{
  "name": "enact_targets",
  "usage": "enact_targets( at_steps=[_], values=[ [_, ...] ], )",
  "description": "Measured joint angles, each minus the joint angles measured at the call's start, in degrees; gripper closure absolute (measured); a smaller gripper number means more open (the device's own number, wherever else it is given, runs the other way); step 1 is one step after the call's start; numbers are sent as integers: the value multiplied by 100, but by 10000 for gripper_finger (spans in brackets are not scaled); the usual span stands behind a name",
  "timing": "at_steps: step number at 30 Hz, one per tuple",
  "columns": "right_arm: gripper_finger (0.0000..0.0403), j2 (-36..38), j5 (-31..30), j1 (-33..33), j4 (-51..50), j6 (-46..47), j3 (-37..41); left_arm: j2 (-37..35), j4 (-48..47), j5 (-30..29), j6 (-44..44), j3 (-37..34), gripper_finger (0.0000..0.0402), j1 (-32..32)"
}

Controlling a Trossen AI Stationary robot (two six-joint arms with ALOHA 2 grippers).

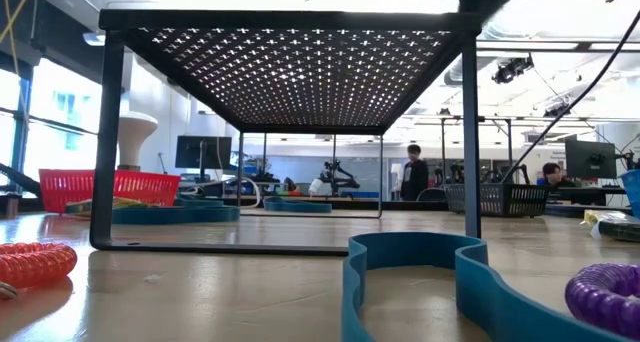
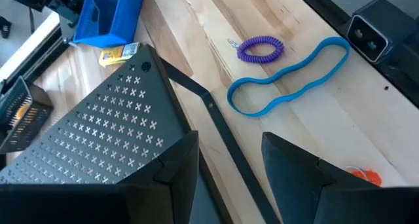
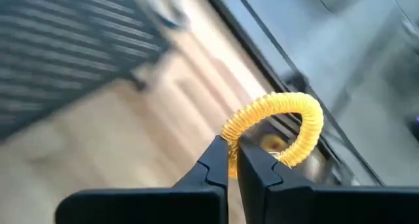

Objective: Pick & Place Office Desk Supplies
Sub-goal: Put the yellow spring keychain into the black bin

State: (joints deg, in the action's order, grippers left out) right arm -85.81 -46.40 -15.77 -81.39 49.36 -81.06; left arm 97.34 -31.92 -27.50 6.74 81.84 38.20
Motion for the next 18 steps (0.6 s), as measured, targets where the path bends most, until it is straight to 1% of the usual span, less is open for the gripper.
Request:
enact_targets(
  at_steps=[2, 4, 8, 10, 14, 18],
  values=[
    [398, 5, 14, 401, -427, 216, 0, 0, 0, 10, -34, 0, 243, 0],
    [398, 3, 119, 833, -581, 121, 12, 0, 0, 9, -39, 0, 243, 15],
    [398, 6, 182, 1742, -286, -598, 280, 0, -34, 40, -145, 0, 243, 46],
    [398, 5, 427, 2310, -99, -912, 522, 0, -79, 66, -262, 0, 243, 77],
    [398, 3, 969, 3430, 546, -1437, 1214, 0, -246, 72, -510, 0, 243, 171],
    [398, 2, 1531, 4157, 1840, -2214, 1904, 0, -410, 79, -666, 0, 243, 261]
  ],
)
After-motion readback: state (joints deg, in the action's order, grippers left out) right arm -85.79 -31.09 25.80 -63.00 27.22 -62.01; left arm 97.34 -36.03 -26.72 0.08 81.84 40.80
